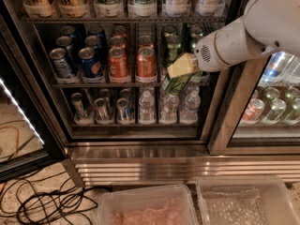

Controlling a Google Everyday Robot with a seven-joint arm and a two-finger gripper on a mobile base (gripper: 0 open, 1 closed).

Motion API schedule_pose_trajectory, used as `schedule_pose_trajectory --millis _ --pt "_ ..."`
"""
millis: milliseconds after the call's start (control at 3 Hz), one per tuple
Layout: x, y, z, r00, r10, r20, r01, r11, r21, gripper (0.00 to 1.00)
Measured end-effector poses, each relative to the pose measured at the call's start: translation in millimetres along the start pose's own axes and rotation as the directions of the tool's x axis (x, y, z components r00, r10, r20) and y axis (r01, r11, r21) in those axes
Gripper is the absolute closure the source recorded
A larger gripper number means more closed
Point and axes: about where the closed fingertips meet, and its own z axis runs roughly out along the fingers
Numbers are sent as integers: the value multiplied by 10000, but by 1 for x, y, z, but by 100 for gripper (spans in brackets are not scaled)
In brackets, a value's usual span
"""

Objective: Pick green can from middle shelf of fridge

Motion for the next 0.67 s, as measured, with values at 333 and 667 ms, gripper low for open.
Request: schedule_pose_trajectory --millis 333,667 --pt "31 19 -10 9939 28 -1099 -143 9945 -1035 100" --pt "43 26 -11 9873 -33 -1590 -170 9918 -1266 100"
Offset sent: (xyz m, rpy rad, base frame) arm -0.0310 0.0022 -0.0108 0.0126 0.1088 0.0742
